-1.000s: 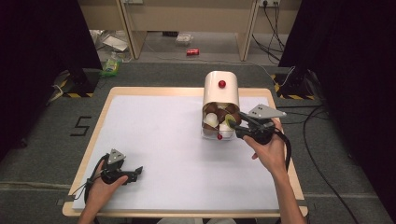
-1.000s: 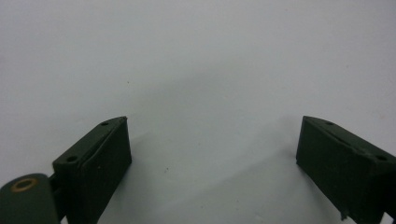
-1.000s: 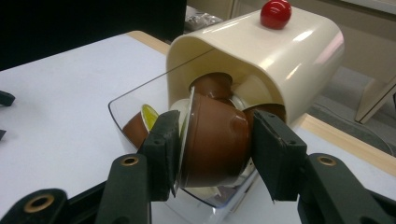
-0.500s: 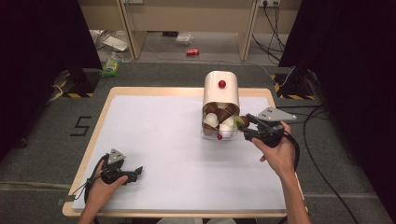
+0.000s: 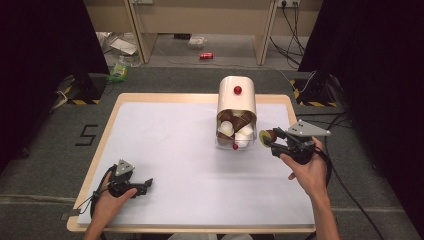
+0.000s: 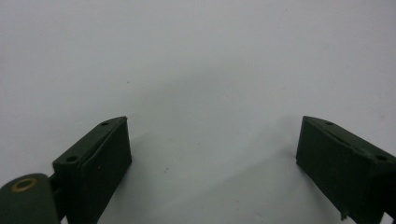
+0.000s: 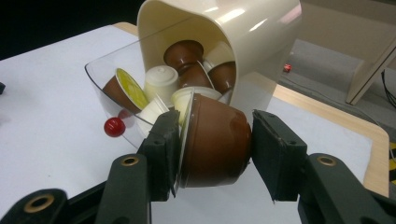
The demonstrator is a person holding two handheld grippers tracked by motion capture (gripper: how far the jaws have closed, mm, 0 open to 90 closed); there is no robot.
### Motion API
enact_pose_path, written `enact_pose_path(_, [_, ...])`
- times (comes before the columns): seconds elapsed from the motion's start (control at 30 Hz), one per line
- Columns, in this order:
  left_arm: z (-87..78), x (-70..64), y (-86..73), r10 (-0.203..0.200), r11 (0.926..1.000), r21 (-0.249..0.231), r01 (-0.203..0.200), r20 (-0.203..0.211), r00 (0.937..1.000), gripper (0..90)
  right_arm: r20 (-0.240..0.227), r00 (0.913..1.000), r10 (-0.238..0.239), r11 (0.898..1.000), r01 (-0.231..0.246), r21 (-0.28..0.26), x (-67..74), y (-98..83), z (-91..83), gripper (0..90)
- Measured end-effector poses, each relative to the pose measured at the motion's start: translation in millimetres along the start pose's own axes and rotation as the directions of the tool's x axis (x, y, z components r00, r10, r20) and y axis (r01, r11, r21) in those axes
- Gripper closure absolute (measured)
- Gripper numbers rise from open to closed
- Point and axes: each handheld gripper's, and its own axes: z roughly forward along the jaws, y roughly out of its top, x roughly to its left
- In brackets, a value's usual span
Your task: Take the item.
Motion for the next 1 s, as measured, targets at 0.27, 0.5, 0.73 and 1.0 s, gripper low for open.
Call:
enact_pose_path(0.27, [0.0,0.0,0.0,0.000,1.0000,0.000,0.000,0.000,1.0000,9.7,0.007,0.9999,0.012,1.000,-0.012,0.027,-3.9,-13.2,-0.6,53.3])
enact_pose_path(0.5, [-0.1,0.2,0.0,0.002,1.0000,0.002,-0.002,0.000,1.0000,9.7,0.018,0.9996,0.021,0.998,-0.022,0.053,-7.6,-26.1,4.5,53.2])
enact_pose_path(0.73, [-0.2,0.2,0.0,0.003,1.0000,0.002,-0.003,0.000,1.0000,9.7,0.016,0.9995,0.027,0.997,-0.028,0.072,-9.4,-33.8,9.9,53.2])
enact_pose_path(1.0, [-0.2,0.2,0.0,0.003,1.0000,0.002,-0.003,0.000,1.0000,9.7,0.015,0.9994,0.030,0.995,-0.031,0.099,-8.9,-41.7,18.3,53.2])
